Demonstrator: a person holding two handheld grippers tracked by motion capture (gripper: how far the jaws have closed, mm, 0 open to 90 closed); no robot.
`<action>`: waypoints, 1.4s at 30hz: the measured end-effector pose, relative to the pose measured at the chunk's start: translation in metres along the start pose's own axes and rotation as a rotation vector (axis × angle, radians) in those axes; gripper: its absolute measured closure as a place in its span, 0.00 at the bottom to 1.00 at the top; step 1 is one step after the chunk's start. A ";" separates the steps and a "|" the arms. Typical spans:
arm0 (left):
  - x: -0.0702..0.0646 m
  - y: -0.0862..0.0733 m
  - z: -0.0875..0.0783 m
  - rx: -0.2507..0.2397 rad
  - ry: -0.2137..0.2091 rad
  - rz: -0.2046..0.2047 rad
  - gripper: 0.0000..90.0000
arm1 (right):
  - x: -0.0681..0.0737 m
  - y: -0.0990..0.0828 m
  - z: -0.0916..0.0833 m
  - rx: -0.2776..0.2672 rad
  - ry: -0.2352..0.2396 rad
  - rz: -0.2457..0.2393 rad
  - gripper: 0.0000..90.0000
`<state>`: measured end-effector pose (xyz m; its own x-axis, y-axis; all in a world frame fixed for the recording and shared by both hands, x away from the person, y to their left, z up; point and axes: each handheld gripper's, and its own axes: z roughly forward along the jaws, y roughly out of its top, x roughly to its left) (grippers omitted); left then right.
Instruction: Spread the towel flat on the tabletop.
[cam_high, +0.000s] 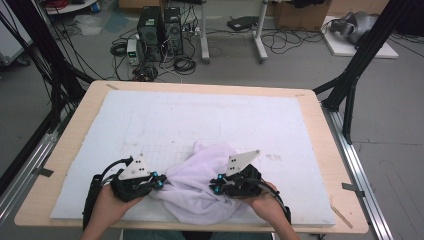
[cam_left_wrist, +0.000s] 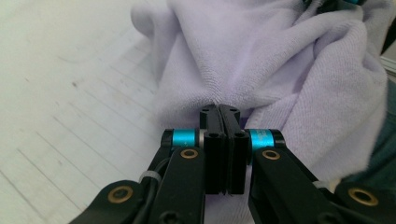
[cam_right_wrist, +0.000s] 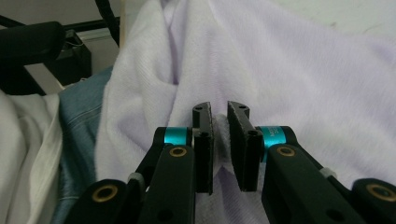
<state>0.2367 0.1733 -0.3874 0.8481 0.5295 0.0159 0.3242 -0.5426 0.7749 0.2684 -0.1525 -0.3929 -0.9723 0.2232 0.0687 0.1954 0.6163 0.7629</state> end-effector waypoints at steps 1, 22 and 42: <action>0.000 0.000 0.000 0.000 0.000 0.000 0.99 | 0.000 0.000 0.000 0.000 0.000 0.000 0.90; 0.038 0.034 0.081 0.048 -0.071 -0.070 0.59 | -0.062 -0.047 -0.013 0.106 -0.180 0.214 0.62; 0.062 0.078 0.005 -0.167 0.147 -0.048 0.93 | -0.062 0.026 -0.070 -0.069 -0.226 0.037 0.93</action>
<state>0.3164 0.1605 -0.3286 0.7592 0.6482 0.0592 0.2786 -0.4058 0.8705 0.3245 -0.2031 -0.3317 -0.9097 0.4132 -0.0421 0.2139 0.5531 0.8052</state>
